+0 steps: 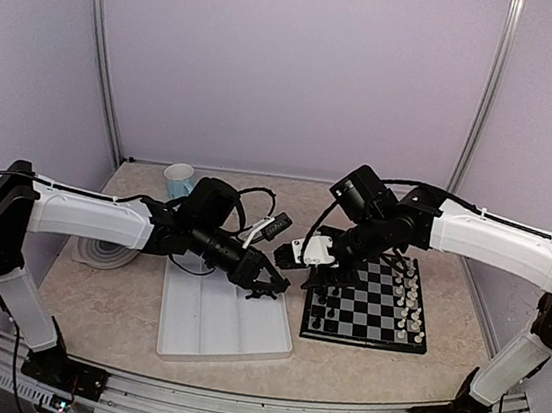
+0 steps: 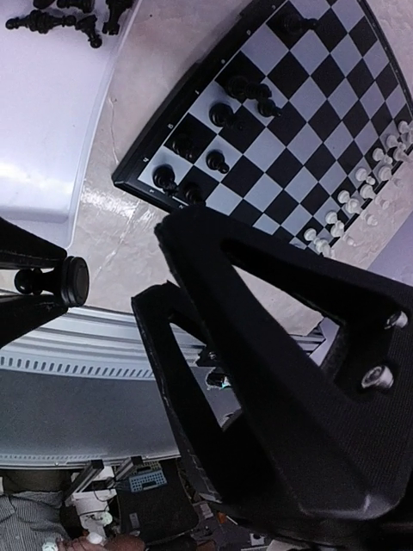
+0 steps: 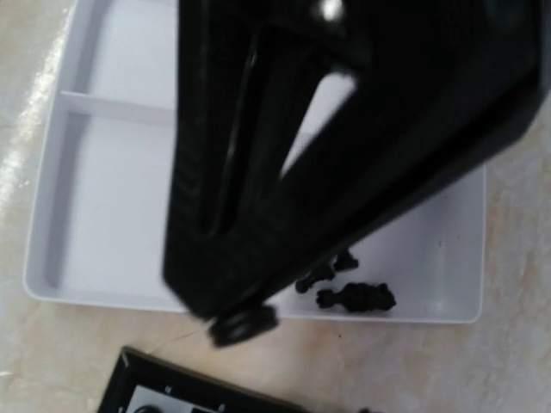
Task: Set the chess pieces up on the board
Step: Pass from the left arm to the right
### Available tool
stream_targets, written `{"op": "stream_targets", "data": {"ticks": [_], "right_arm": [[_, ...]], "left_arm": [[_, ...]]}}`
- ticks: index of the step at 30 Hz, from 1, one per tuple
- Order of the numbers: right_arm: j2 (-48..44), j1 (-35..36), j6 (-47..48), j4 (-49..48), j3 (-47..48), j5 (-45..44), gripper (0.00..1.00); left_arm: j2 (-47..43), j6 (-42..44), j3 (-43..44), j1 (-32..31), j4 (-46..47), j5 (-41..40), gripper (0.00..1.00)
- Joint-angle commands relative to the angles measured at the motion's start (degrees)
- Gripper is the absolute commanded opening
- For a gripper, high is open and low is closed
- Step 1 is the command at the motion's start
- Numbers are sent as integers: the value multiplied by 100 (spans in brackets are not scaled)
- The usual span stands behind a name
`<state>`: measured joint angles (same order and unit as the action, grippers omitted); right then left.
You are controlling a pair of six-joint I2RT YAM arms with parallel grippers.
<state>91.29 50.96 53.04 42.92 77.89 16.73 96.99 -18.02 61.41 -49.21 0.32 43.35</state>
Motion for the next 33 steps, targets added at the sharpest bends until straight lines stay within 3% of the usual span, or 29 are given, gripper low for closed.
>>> {"op": "stream_targets", "data": {"ticks": [1,11,21,24,28,31,33], "right_arm": [[120,295,198,-188,65,-310,41],[288,685,277,-167,85,-643,38],[304,880,164,-284,22,-847,19],[272,881,57,-376,-32,-991,10],[88,755,-173,-458,-213,-924,6],[-114,441,-543,-466,-312,-447,5],[-298,134,-850,-453,-346,107,5]], "left_arm": [[133,-159,112,27,-165,446,12],[233,-395,49,8,175,626,13],[234,-563,2,27,361,670,14],[237,-615,20,41,293,422,25],[-36,-672,-144,82,358,-165,35],[-468,-783,-401,107,606,-684,47],[-748,-811,-558,105,774,-1054,50]]}}
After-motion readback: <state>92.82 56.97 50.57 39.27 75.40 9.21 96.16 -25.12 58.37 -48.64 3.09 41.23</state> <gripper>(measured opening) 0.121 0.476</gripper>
